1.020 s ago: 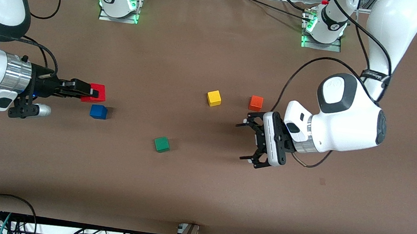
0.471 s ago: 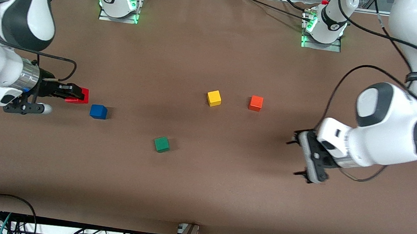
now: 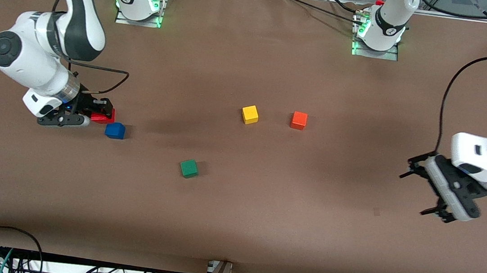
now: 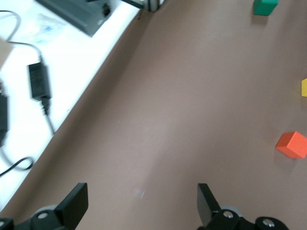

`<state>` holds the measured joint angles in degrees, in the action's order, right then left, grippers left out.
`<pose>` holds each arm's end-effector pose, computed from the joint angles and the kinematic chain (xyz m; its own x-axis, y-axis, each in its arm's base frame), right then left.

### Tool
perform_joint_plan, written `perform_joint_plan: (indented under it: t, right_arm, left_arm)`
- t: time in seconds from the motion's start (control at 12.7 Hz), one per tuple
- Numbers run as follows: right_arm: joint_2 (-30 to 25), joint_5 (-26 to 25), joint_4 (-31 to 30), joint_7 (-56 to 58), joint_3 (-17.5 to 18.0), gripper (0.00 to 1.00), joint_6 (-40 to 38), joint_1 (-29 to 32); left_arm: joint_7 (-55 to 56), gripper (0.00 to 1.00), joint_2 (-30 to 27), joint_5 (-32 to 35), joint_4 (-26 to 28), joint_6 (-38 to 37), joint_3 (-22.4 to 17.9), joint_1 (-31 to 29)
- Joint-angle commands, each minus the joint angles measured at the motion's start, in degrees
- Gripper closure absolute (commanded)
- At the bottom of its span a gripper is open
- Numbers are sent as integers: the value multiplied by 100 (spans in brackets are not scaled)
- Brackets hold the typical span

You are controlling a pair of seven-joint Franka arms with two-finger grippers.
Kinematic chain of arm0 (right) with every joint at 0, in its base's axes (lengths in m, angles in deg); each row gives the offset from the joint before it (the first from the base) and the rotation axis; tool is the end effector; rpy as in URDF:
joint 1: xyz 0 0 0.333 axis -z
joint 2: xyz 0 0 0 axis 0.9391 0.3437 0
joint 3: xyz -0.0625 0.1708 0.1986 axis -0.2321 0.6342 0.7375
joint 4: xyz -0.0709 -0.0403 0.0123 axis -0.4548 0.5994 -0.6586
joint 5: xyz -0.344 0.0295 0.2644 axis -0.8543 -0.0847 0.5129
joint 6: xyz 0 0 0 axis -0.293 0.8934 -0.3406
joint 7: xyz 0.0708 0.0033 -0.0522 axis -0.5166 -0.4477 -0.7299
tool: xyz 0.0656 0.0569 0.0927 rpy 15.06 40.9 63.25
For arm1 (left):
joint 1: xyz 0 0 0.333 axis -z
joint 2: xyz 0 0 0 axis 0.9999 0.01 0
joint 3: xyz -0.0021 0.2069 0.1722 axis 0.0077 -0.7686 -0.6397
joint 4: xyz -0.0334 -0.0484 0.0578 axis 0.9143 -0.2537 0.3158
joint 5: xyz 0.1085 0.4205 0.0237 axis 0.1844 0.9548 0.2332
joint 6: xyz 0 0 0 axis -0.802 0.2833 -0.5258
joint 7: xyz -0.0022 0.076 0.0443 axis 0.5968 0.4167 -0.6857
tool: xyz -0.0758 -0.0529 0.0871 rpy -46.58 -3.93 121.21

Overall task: Pass red block to right arm, stack on blue
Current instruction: 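Carry the red cube over the blue cube while the left gripper retreats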

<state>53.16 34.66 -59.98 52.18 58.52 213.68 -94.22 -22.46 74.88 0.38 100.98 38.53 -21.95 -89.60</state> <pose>0.6011 0.0635 0.2566 0.9932 0.1134 0.0245 0.1145 -0.9923 -0.0466 0.7306 -0.0440 0.4643 0.4776 -0.8254 0.3010 -0.8597 -0.5097 -0.0338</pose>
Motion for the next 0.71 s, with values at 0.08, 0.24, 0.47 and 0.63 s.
perform_joint_plan:
  t: [0.08,0.24,0.47,0.63]
  right_arm:
    - [-128,-204,-565,186,25,100,818,-11]
    - [170,-196,-539,301,16,100,1178,15]
    - [513,-178,-539,301,8,100,1637,32]
    - [602,-143,-521,205,8,100,1646,50]
  left_arm:
    - [330,0,-829,180,795,-32,-494,26]
    - [1222,0,-1084,180,1075,-295,-705,9]
    - [3305,0,-1374,189,1191,-1006,-715,-79]
    - [4300,0,-1550,433,1235,-1560,-706,-71]
